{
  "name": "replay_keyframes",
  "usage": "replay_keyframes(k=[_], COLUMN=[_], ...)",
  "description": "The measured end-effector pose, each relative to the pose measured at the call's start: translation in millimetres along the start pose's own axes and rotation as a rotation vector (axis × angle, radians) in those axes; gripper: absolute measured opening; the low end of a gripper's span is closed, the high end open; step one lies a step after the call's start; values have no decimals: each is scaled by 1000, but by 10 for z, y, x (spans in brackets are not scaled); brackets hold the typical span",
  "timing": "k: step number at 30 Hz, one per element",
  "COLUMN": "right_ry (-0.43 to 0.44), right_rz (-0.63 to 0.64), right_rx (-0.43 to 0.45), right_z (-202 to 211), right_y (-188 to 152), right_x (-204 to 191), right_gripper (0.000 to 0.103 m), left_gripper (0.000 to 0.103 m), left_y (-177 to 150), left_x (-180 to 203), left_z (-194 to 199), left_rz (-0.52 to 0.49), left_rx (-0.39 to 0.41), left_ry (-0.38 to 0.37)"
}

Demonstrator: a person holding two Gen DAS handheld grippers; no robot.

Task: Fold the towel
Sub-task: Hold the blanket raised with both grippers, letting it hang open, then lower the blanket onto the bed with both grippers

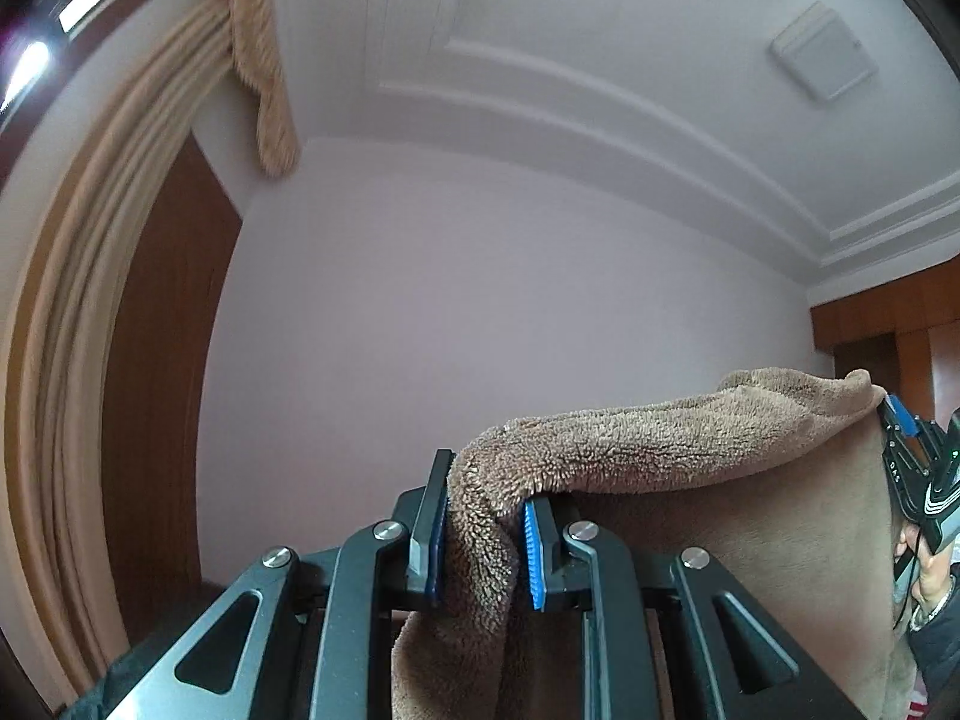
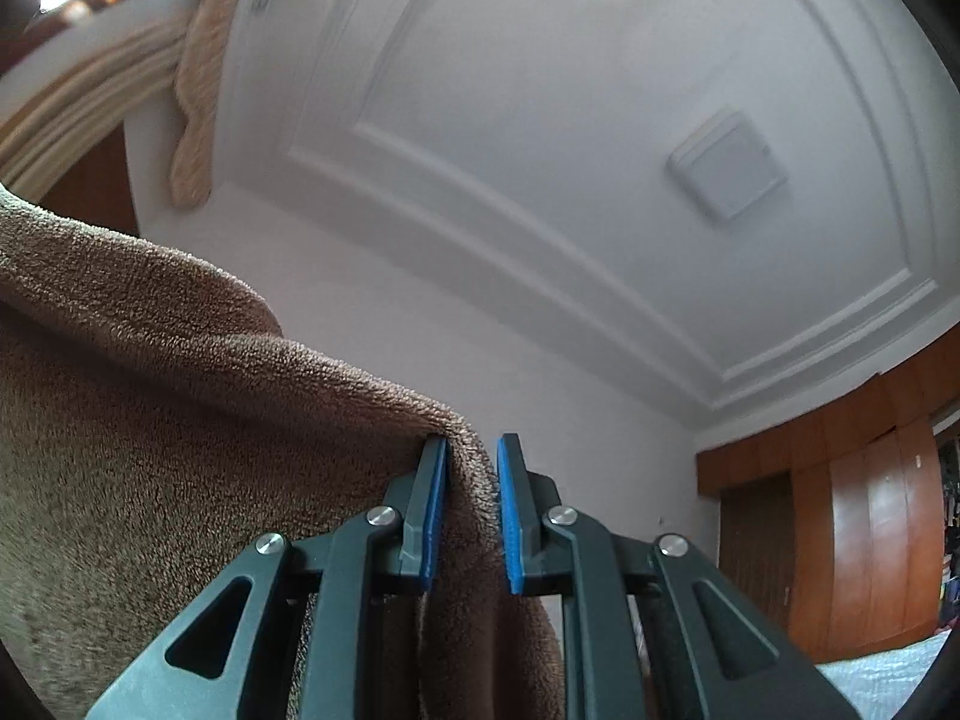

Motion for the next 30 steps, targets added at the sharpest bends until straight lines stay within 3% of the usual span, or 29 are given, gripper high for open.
replay_keyframes(k=[7, 18, 25, 30], right_ry=[61, 217, 332, 396], right_rz=[52, 153, 195, 208], right_rx=[-200, -522, -749, -918], right_z=[-746, -1630, -2048, -2059], right_y=[-671, -1952, -2810, -3480], right_x=[-612, -1564, -2169, -2480], right_gripper=[17, 17, 17, 17], left_gripper=[21, 21, 21, 21], left_y=[-333, -1367, -2000, -2383], left_x=[-168, -553, -725, -773], left_z=[-997, -2542, -3232, -3551], left_rz=[33, 114, 126, 132], left_rx=[-204, -553, -733, -849], left_ry=[46, 130, 178, 204])
Point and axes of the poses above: each gripper's, at about its wrist camera, not at the fingertips, and z roughly against the way its jaws point, x to its right, y to its top, the point moved 3 cm from there along -z, roughly the way its jaws point, and after that the axes turned 11 degrees about -x, right-handed, at the moved point
